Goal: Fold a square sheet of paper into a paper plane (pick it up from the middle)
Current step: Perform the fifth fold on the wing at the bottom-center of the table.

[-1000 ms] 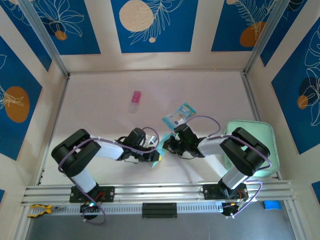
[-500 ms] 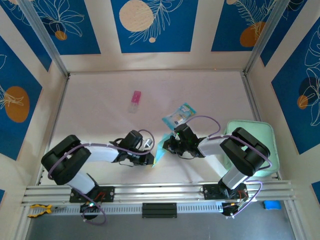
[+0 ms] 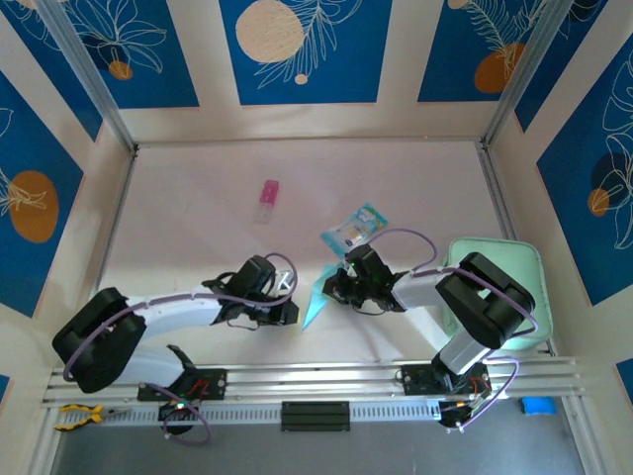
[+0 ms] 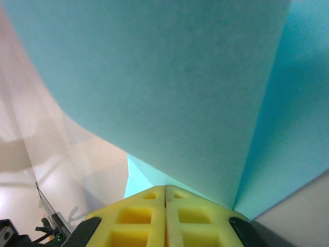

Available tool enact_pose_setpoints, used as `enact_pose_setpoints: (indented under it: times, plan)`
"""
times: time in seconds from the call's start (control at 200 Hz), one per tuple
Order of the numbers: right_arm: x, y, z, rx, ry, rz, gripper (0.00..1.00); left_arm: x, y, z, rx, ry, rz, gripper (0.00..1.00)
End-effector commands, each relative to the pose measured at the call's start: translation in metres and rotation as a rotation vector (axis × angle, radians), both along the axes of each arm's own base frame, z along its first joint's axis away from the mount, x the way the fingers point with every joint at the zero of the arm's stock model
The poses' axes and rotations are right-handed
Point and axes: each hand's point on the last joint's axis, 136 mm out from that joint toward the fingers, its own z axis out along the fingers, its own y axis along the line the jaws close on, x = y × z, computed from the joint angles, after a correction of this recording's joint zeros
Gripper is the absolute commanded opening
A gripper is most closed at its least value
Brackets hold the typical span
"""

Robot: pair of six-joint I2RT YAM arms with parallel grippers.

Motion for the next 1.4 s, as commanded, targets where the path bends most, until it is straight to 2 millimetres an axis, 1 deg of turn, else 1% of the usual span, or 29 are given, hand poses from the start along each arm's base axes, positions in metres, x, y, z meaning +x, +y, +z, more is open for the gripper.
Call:
enact_pose_setpoints:
  times: [0.0, 0.085, 0.22, 0.36, 0.495, 0.595, 0.685, 0.785, 0.94, 1.01, 1.155, 1.31, 1.395]
  plan:
    - [-0.013, -0.028, -0.029, -0.125, 0.066, -0.027, 0.09, 0.014, -0.024, 0.015, -0.063, -0.008, -0.025, 0.08]
    - [-0.013, -0.028, -0.029, -0.123, 0.068, -0.026, 0.09, 0.023, -0.039, 0.017, -0.085, -0.005, -0.044, 0.07]
    - [-0.012, -0.025, -0.027, -0.117, 0.065, -0.022, 0.09, 0.040, -0.047, 0.008, -0.030, -0.034, -0.048, 0.07]
    - [-0.012, -0.024, -0.027, -0.114, 0.066, -0.020, 0.09, 0.048, -0.046, -0.013, 0.051, -0.021, -0.047, 0.05]
    - [-0.011, -0.023, -0.023, -0.102, 0.052, -0.017, 0.09, 0.043, -0.043, -0.030, 0.067, 0.020, -0.046, 0.05]
    - [-0.007, -0.016, -0.012, -0.066, 0.020, 0.001, 0.10, 0.036, -0.040, -0.042, 0.079, 0.053, -0.048, 0.04]
    - [-0.002, -0.016, 0.000, -0.051, -0.005, 0.000, 0.11, 0.030, -0.033, -0.051, 0.102, 0.075, -0.047, 0.04]
    - [0.003, -0.022, 0.012, -0.044, -0.031, -0.025, 0.12, 0.022, -0.030, -0.060, 0.103, 0.110, -0.048, 0.03]
    - [0.011, -0.040, 0.028, -0.065, -0.065, -0.098, 0.14, 0.014, -0.027, -0.070, 0.091, 0.150, -0.027, 0.02]
    - [0.012, -0.041, 0.033, -0.064, -0.070, -0.096, 0.14, 0.012, -0.026, -0.072, 0.085, 0.156, -0.022, 0.02]
    - [0.012, -0.029, 0.035, -0.080, -0.059, -0.052, 0.13, 0.013, -0.027, -0.072, 0.087, 0.156, -0.022, 0.02]
    - [0.014, -0.015, 0.027, -0.131, -0.043, -0.026, 0.13, 0.013, -0.027, -0.072, 0.096, 0.154, -0.020, 0.02]
    - [0.015, -0.014, 0.021, -0.181, -0.019, -0.034, 0.13, 0.013, -0.026, -0.072, 0.102, 0.154, -0.020, 0.02]
